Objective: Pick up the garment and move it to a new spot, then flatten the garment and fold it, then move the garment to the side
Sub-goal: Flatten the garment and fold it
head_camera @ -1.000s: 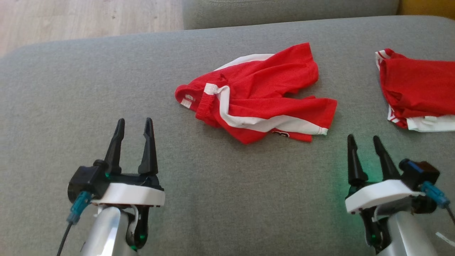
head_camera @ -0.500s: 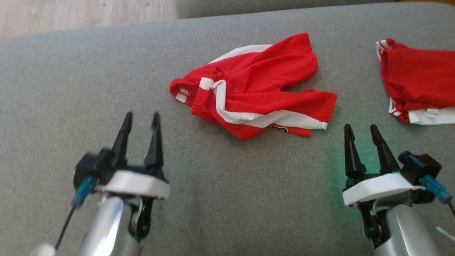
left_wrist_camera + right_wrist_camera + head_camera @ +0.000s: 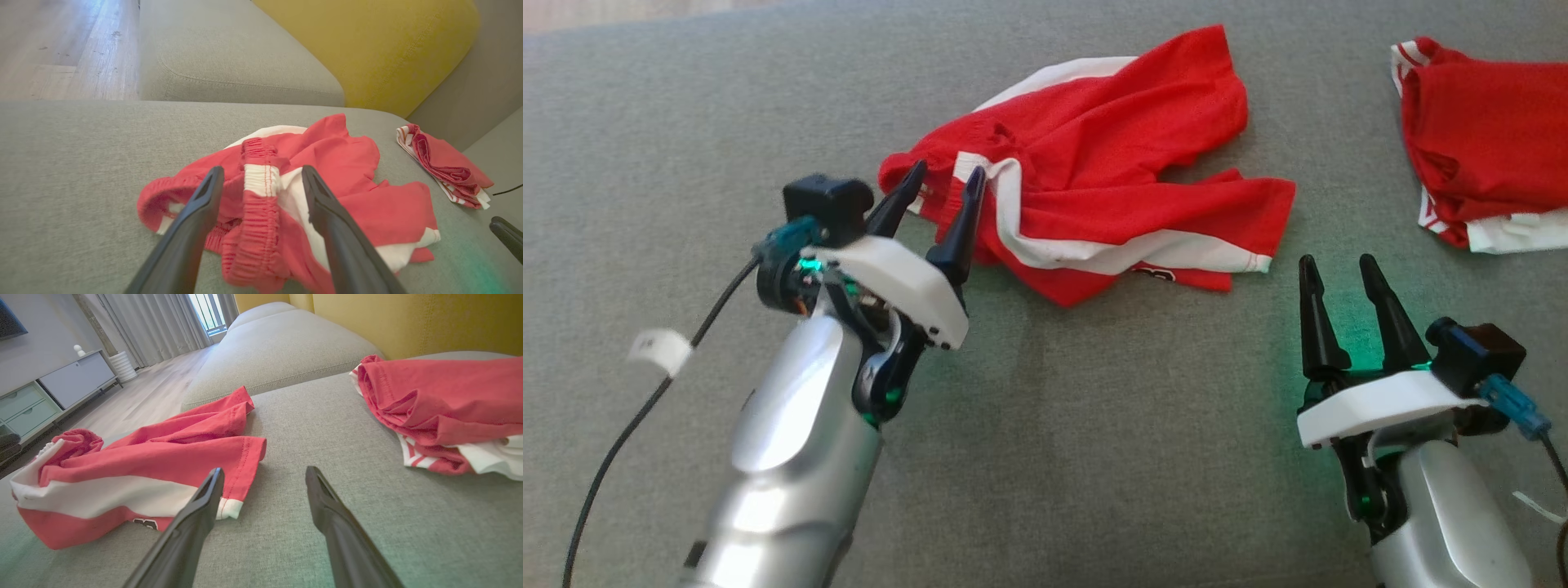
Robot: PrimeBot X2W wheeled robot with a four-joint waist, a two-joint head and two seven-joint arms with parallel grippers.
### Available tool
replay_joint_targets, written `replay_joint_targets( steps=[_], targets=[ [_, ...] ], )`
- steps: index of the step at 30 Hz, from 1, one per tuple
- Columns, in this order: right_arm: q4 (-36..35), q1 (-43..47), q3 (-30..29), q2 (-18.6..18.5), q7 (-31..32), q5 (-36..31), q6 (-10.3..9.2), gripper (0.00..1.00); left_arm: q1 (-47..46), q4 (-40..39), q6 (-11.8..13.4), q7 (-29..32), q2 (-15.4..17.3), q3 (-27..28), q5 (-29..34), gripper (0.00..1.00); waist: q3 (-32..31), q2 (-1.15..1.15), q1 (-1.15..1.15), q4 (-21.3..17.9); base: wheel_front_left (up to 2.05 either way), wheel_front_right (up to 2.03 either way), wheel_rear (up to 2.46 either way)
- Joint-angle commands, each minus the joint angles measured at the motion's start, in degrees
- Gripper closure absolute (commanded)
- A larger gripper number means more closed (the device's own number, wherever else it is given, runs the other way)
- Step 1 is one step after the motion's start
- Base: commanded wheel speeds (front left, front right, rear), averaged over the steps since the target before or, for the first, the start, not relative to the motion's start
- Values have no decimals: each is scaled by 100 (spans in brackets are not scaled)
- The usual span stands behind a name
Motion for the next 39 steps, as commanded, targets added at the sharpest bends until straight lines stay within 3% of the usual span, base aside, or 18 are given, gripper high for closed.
replay_joint_targets(
  steps=[1,8,25,26,27,28,39],
  targets=[
    [-148,-128,155,-10,-79,38,39,0,-235,-133,-21,24,94,139,-10,0,39,0,-1,-46,0,0,0],
    [-67,-203,189,-9,-148,55,39,0,-562,289,182,206,178,121,109,0,107,0,-1,-159,0,0,0],
    [53,-306,220,-9,-212,64,39,0,-804,717,85,441,136,-109,-127,0,129,0,-1,-261,0,0,0],
    [61,-310,220,-9,-218,70,39,0,-802,727,79,452,135,-126,-141,34,121,0,-1,-264,0,0,0],
    [67,-314,220,-9,-222,76,39,0,-798,728,72,452,132,-140,-161,79,114,0,-1,-265,0,0,0],
    [74,-316,219,-9,-227,79,39,0,-796,722,64,441,130,-158,-177,100,106,0,-1,-261,0,0,0],
    [123,-236,157,-9,-200,5,39,0,-607,442,43,-26,113,-270,-217,100,-93,0,-1,-67,0,0,0]
  ],
)
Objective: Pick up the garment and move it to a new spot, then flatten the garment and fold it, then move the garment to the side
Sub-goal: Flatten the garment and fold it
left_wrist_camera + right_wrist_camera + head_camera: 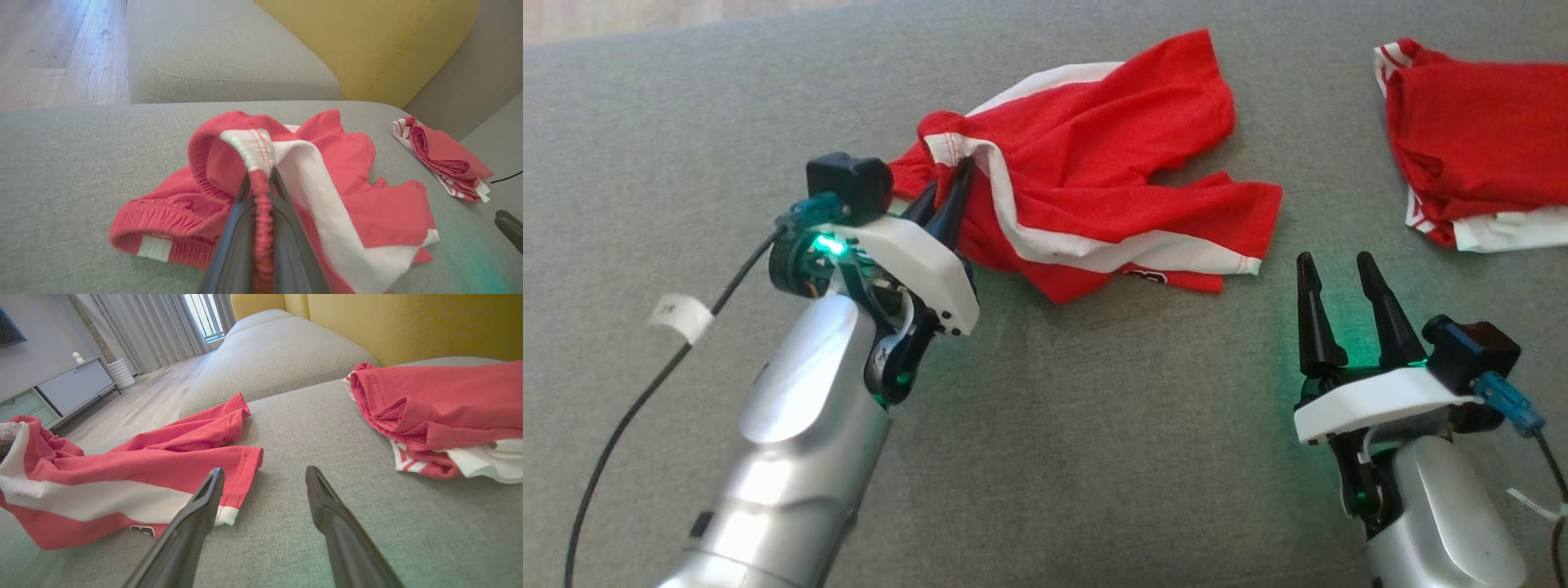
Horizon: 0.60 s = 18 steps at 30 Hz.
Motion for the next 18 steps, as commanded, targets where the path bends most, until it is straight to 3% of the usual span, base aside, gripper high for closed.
replay_joint_targets(
  steps=[1,9,18],
  targets=[
    [-150,-75,105,-9,-9,-54,39,0,-65,-236,-9,-63,102,101,-11,100,-47,0,0,65,0,0,0],
    [-194,-21,162,-9,140,-151,39,0,318,-704,33,-134,160,-3,-24,100,-190,0,0,300,0,0,0],
    [119,-171,205,-9,562,-488,39,0,820,-1370,66,-80,453,-85,-1,100,-224,0,0,541,0,0,0]
  ],
)
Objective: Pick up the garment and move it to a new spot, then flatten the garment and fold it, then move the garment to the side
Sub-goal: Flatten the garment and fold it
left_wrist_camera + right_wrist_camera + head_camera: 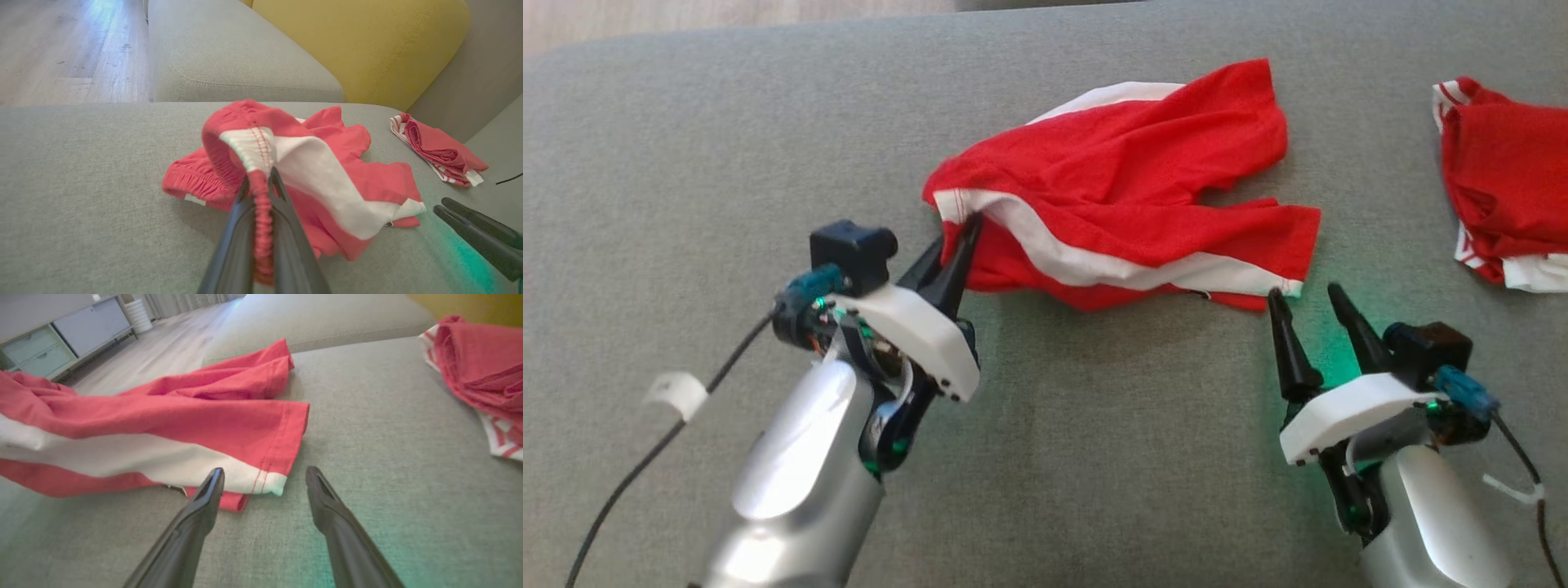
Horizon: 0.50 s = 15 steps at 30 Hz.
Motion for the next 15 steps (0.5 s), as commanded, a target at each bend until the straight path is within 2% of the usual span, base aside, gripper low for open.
replay_joint_targets(
  steps=[1,15],
  targets=[
    [-79,-190,95,-9,62,-64,39,0,-84,-267,38,-4,134,121,8,100,-14,0,0,39,0,0,0],
    [681,-576,93,-9,199,534,39,0,207,-694,179,-33,229,68,-11,100,-39,0,0,158,0,0,0]
  ],
)
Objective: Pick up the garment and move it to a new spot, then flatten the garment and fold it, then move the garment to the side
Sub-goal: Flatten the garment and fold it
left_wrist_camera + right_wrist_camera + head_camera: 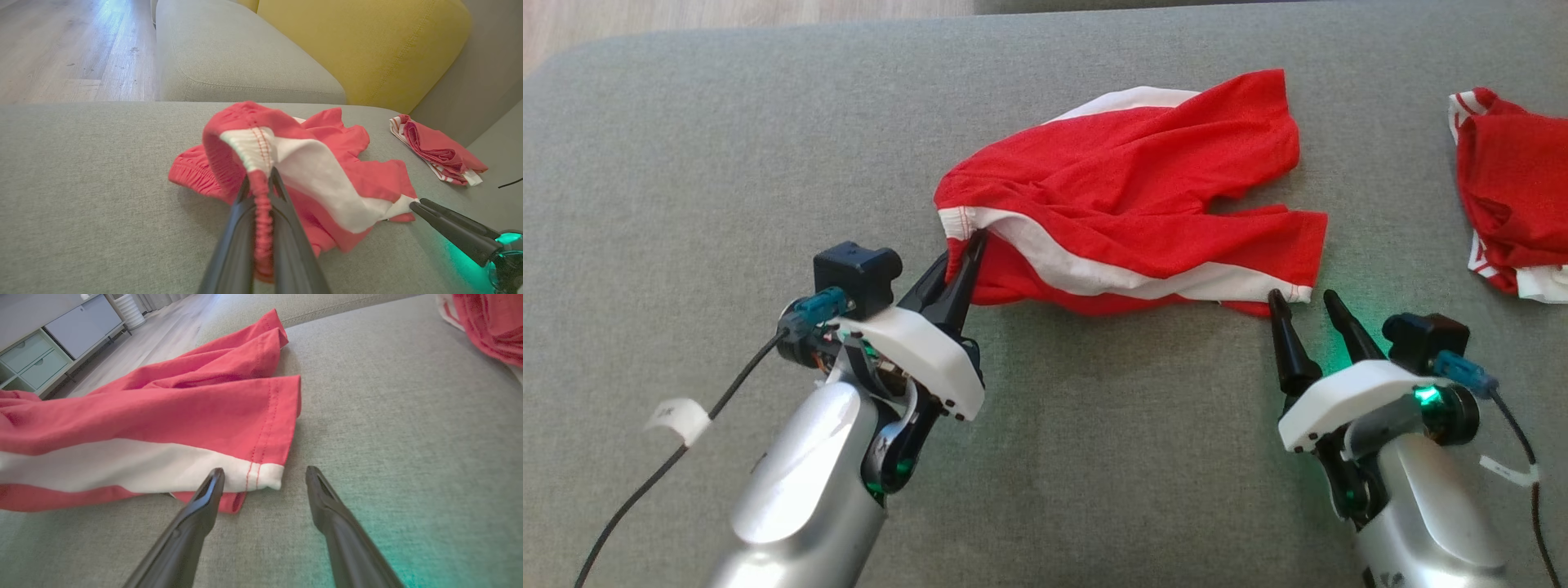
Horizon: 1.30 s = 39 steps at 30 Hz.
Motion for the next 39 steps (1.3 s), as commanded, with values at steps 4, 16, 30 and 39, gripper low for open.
replay_joint_targets(
  steps=[4,16,30,39],
  targets=[
    [62,-355,212,-7,18,186,39,0,-156,-256,28,-39,155,176,-11,100,42,0,0,30,0,0,0],
    [377,-546,459,-7,-5,219,39,100,-184,-209,84,-111,183,184,-33,100,25,0,0,22,0,0,0],
    [-990,-361,483,-265,151,81,39,100,-149,-254,174,-589,429,336,77,100,-415,0,0,-216,0,0,0],
    [-2397,-540,550,-848,720,133,39,100,-289,-612,112,-911,705,374,259,100,-692,0,0,-205,0,0,0]
  ],
)
